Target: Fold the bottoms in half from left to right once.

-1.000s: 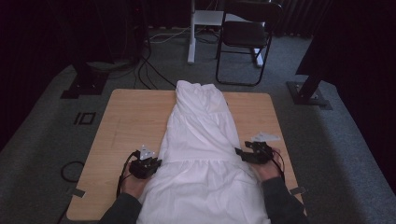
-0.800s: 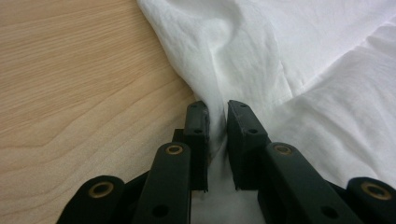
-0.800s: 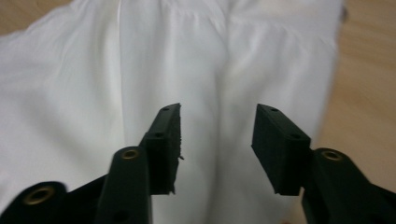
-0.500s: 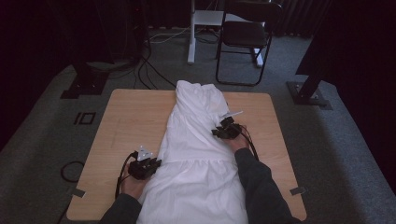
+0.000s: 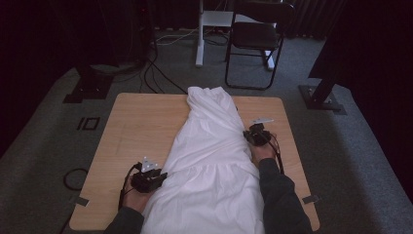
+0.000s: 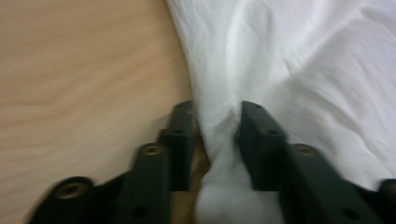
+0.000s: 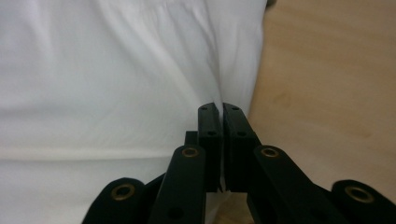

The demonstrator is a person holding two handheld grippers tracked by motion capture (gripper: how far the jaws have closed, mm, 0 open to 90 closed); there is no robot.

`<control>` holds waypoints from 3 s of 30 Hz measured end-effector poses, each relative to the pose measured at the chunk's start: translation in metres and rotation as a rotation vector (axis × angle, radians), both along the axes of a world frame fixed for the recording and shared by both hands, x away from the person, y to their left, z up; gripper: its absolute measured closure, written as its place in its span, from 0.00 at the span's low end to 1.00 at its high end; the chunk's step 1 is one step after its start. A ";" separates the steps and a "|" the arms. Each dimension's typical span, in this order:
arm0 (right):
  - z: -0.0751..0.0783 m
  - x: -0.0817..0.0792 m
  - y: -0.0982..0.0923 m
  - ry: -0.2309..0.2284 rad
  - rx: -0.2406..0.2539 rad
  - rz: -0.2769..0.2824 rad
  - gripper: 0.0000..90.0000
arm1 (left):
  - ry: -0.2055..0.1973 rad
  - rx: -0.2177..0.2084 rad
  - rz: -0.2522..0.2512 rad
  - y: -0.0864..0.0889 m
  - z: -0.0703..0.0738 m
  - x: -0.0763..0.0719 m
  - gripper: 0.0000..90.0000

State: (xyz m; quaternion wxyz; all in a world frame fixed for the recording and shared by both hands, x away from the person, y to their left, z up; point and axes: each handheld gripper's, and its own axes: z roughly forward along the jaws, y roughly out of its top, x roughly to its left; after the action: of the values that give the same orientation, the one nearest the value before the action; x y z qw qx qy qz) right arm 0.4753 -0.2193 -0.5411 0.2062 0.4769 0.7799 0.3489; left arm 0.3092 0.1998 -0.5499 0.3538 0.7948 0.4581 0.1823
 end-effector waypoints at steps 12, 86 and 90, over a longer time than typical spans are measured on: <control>-0.011 0.003 0.004 0.043 0.007 -0.030 0.93 | -0.080 -0.001 -0.011 -0.045 0.048 0.113 0.51; 0.033 0.018 0.035 -0.037 0.179 0.133 0.52 | -0.058 0.027 -0.124 -0.073 0.050 0.101 0.56; 0.029 0.039 0.051 0.013 0.216 0.150 0.45 | -0.011 0.058 -0.124 -0.083 0.031 0.113 0.56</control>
State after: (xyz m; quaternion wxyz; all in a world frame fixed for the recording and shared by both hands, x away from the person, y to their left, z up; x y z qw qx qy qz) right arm 0.5143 -0.1683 -0.5119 0.1219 0.4387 0.7726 0.4424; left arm 0.4225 0.1173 -0.5188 0.3436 0.8307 0.4004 0.1776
